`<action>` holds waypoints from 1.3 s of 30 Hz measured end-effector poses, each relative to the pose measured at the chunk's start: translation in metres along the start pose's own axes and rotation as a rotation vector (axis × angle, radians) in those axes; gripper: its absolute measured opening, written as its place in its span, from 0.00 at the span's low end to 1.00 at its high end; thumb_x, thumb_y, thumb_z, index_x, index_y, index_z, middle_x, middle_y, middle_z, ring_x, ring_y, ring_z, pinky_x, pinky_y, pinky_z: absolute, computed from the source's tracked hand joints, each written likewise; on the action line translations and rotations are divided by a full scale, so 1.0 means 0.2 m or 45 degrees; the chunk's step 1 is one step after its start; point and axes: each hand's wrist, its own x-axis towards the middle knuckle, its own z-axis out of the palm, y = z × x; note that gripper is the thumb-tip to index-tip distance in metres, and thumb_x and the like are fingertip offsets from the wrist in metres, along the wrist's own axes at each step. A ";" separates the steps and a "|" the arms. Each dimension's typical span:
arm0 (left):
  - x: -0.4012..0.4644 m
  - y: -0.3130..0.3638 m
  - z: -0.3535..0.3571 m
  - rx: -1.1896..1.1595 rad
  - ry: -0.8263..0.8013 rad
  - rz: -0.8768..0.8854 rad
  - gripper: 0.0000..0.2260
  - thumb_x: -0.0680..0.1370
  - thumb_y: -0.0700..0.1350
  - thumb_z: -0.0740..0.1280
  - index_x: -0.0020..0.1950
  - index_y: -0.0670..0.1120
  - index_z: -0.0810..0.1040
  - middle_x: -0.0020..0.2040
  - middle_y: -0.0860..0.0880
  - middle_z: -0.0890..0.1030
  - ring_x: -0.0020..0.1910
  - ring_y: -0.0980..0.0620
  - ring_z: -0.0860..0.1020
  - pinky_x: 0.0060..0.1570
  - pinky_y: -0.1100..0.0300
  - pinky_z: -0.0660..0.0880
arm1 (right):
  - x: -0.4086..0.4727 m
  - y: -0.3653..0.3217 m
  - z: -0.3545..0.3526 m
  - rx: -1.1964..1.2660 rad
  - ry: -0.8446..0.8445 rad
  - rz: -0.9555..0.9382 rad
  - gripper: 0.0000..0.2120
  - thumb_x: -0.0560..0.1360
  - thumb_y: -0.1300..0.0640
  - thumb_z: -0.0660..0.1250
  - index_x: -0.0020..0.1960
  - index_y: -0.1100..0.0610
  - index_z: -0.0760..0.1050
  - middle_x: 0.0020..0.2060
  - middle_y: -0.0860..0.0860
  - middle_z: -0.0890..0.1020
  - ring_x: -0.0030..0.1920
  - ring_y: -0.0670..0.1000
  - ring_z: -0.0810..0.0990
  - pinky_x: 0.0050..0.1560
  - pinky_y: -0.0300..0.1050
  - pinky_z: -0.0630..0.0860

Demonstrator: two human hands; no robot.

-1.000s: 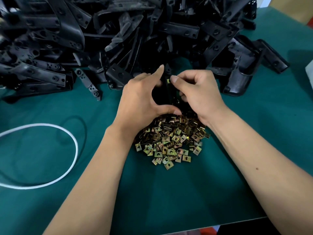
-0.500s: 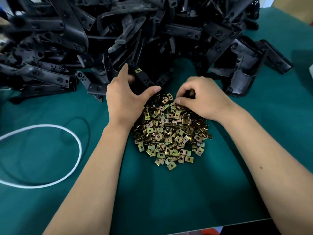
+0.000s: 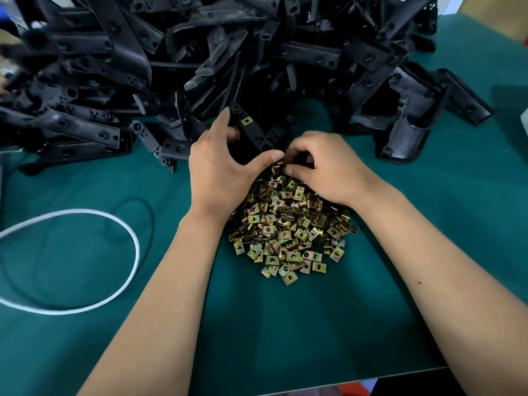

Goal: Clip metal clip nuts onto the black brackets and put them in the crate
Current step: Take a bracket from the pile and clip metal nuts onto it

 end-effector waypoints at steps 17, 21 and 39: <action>-0.01 0.02 0.00 -0.081 -0.090 0.064 0.47 0.66 0.67 0.78 0.78 0.45 0.70 0.58 0.50 0.84 0.60 0.54 0.80 0.64 0.53 0.75 | -0.05 -0.02 0.00 0.998 0.307 0.218 0.03 0.80 0.59 0.71 0.48 0.57 0.83 0.31 0.50 0.82 0.31 0.48 0.76 0.30 0.37 0.72; -0.01 0.01 0.00 -0.086 -0.087 0.065 0.47 0.66 0.67 0.79 0.78 0.46 0.70 0.57 0.51 0.84 0.59 0.55 0.80 0.63 0.55 0.75 | -0.06 -0.01 -0.01 1.180 0.304 0.270 0.03 0.78 0.58 0.74 0.48 0.57 0.85 0.30 0.52 0.80 0.30 0.47 0.74 0.28 0.37 0.69; -0.02 -0.01 0.02 -0.143 -0.128 0.256 0.51 0.62 0.66 0.79 0.78 0.43 0.69 0.57 0.53 0.83 0.60 0.56 0.80 0.65 0.63 0.73 | -0.06 -0.01 0.00 1.143 0.287 0.165 0.08 0.74 0.68 0.74 0.50 0.58 0.85 0.41 0.54 0.87 0.40 0.51 0.84 0.39 0.40 0.78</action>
